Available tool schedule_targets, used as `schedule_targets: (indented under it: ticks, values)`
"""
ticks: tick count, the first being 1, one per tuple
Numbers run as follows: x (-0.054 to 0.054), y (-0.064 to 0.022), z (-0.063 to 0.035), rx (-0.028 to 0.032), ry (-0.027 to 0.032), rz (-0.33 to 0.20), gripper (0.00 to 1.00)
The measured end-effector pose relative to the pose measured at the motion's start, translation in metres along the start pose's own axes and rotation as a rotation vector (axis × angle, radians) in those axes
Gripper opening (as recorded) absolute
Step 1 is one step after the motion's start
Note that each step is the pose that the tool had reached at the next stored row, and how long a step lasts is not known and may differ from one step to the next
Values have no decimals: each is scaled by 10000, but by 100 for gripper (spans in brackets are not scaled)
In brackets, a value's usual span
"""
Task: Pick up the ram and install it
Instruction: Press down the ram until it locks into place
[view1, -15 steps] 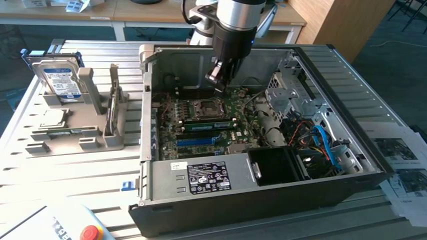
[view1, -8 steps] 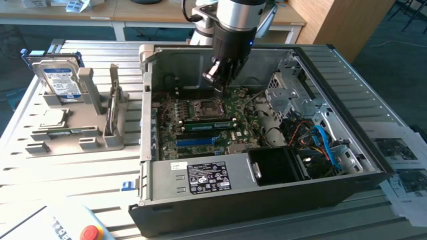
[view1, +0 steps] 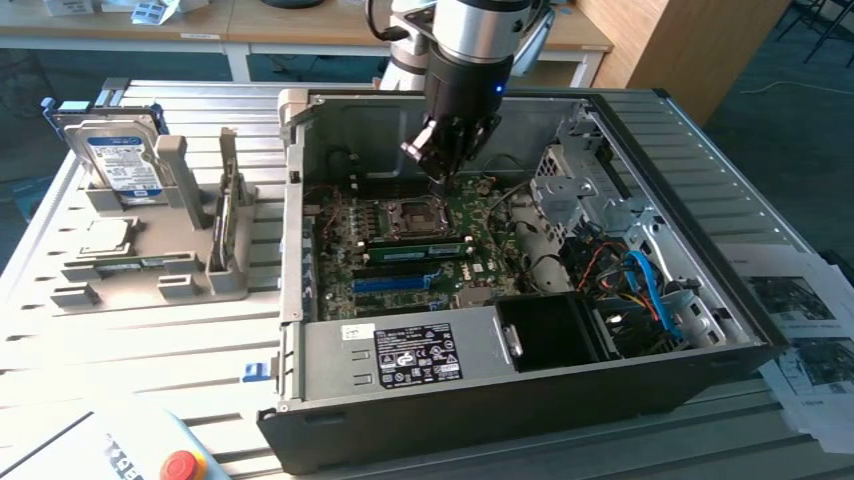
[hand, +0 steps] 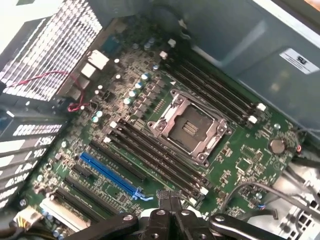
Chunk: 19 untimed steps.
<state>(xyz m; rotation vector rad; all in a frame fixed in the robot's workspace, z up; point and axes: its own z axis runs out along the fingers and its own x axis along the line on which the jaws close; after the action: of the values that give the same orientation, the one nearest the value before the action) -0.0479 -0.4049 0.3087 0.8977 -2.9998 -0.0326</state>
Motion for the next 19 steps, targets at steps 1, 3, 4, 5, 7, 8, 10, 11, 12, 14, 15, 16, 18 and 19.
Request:
schedule_targets:
  ticks: [1,3,4,5,7,8,10,11,12,14,15,16,18,19]
  values:
    - [0,0,1,0,-6,153,10]
    - [0,0,3,1,-16,441,10]
    - [0,0,4,2,-21,588,10]
    - [0,0,5,2,-26,736,10]
    - [0,0,7,3,-35,1045,10]
    - [0,0,8,3,-39,1195,10]
    - [0,0,10,3,-48,1495,10]
    - [-1,0,11,3,-53,1644,10]
    - [0,0,12,3,-57,1803,10]
    - [-1,1,13,2,-65,2106,10]
    - [-1,1,14,3,-69,2257,10]
    - [-1,0,15,2,-72,2410,10]
    - [-1,1,16,1,-80,2723,10]
    - [-1,1,17,0,-84,2893,10]
